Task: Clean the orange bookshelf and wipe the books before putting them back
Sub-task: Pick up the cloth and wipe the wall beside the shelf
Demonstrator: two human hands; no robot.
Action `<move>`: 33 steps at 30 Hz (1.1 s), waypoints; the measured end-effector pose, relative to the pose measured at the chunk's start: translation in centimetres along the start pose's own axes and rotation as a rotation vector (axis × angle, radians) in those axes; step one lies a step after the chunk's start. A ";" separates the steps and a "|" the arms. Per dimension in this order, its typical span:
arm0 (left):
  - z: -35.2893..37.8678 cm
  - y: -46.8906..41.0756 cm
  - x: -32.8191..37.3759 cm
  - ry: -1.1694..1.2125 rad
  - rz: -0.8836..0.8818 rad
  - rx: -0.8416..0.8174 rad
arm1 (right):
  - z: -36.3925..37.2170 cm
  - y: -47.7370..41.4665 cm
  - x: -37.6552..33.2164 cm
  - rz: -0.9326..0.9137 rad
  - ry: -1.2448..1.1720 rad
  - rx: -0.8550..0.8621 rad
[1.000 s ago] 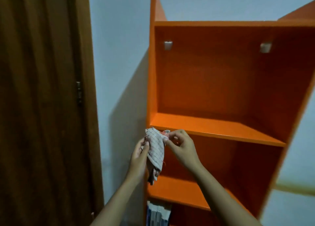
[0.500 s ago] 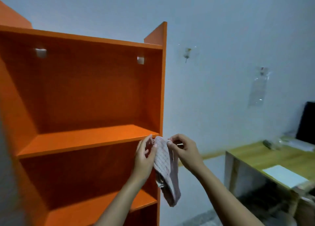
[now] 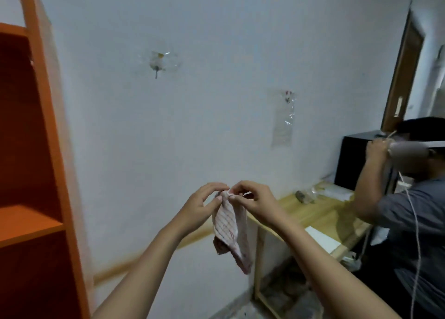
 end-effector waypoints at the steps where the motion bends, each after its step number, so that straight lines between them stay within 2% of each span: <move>1: 0.8 -0.9 0.1 0.012 -0.014 -0.007 | -1.1 0.0 0.7 0.003 0.015 -0.003; 6: 5.3 -5.2 1.5 0.050 -0.011 -0.040 | -6.5 0.7 4.9 0.043 0.092 0.038; 13: 4.2 -9.7 2.5 -0.005 0.076 0.204 | -6.2 -1.9 9.1 0.016 0.077 0.121; 18: -0.2 -13.2 0.3 -0.016 0.074 0.355 | -1.7 -6.2 12.2 0.026 -0.100 0.071; 23: -6.6 -16.8 -3.3 -0.086 0.056 0.475 | 3.7 -12.2 15.9 -0.011 -0.145 -0.058; 30: -16.8 -21.6 -8.3 -0.145 -0.017 0.637 | 9.0 -24.8 18.9 -0.005 -0.196 -0.042; 33: -20.2 -23.6 -8.3 -0.163 0.007 0.724 | 10.5 -29.9 18.7 -0.074 -0.192 0.056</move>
Point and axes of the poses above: each hand's wrist, its own y-axis away from the middle knuckle, its own z-axis out of the palm, x = y × z, the point moved 3 cm from there along -y, towards the middle knuckle, and after that the axes turned 14 degrees about -z, right-handed, at the moved point
